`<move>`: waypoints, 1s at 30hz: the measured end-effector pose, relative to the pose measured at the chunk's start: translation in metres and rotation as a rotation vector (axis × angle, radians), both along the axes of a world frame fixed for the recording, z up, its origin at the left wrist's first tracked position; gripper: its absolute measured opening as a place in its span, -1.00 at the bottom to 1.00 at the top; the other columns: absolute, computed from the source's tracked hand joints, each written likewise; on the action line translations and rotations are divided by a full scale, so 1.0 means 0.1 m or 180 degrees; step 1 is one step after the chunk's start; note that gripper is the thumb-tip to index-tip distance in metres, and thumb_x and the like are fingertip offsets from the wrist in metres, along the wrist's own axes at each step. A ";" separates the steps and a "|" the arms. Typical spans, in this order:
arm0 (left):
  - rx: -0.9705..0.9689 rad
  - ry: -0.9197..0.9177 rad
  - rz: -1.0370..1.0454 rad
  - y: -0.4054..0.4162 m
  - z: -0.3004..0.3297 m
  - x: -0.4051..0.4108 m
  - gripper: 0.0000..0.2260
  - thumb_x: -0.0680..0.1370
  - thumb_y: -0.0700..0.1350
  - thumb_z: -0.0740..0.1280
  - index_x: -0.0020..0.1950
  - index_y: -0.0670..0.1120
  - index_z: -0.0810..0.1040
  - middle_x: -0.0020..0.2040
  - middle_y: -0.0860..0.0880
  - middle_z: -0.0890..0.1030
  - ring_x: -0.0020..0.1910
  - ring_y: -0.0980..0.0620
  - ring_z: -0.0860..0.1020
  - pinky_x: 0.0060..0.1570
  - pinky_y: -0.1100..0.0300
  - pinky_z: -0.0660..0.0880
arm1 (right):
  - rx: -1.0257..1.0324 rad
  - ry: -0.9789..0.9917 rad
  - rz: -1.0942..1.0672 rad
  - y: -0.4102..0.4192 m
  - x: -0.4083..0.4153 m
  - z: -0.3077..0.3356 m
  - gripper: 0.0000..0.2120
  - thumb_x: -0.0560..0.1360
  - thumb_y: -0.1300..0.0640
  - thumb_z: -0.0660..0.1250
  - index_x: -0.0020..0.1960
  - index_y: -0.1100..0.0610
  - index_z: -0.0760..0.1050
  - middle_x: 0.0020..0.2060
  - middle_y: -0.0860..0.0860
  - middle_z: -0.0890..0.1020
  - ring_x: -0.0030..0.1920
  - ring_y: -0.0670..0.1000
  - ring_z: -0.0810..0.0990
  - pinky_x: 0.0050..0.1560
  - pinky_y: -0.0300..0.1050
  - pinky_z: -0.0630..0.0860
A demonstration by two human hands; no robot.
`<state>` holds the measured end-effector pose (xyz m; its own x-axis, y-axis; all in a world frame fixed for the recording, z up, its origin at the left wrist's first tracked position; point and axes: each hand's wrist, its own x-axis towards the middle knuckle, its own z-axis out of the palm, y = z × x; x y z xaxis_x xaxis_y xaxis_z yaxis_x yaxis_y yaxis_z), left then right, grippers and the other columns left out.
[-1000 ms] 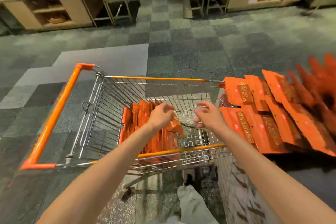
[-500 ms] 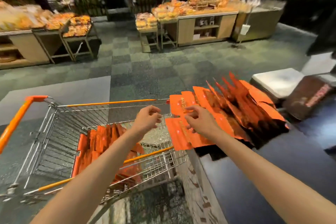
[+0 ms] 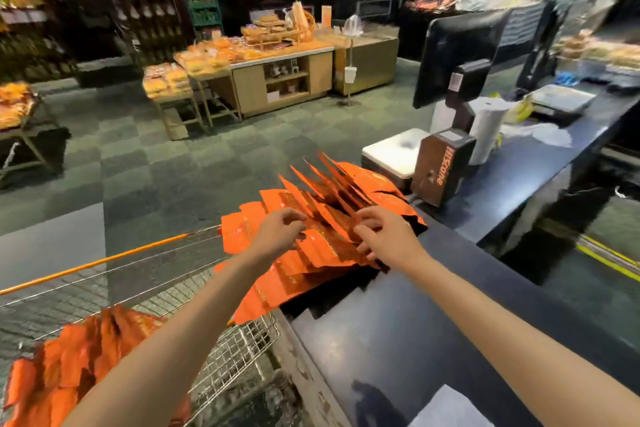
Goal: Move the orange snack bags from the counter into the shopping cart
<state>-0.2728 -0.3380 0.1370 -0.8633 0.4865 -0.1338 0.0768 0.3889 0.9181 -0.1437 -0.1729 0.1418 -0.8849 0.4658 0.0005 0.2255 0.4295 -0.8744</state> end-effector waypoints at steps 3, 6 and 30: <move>-0.0015 0.0044 -0.0206 0.33 -0.03 -0.08 -0.86 0.54 -0.31 0.21 -0.03 -0.12 0.51 -0.14 -0.11 0.58 -0.23 0.00 0.57 -0.26 0.15 0.49 | -0.0076 -0.0072 -0.0248 0.24 0.03 -0.06 -0.73 0.53 0.14 0.25 0.23 0.05 0.47 -0.03 -0.01 0.62 -0.29 -0.02 0.68 -0.22 0.01 0.66; -0.0028 0.0033 -0.0368 0.65 -0.10 -0.23 -0.84 0.53 -0.30 0.22 -0.10 -0.07 0.53 -0.16 -0.11 0.59 -0.22 -0.02 0.57 -0.25 0.09 0.52 | -0.0065 -0.0163 -0.0498 0.47 -0.05 -0.12 -0.73 0.53 0.14 0.24 0.22 0.04 0.47 -0.03 -0.01 0.63 -0.29 -0.02 0.69 -0.23 -0.03 0.65; -0.1232 0.1427 -0.1988 3.18 -0.77 -2.52 -0.68 0.48 -0.17 0.29 0.23 -0.18 0.53 0.22 -0.14 0.56 0.21 -0.11 0.50 0.21 0.10 0.40 | 0.0559 -0.1757 -0.1117 1.91 -1.84 -0.97 -0.46 0.50 0.04 0.28 0.45 0.07 0.27 0.41 0.07 0.38 0.37 0.10 0.39 0.32 0.05 0.42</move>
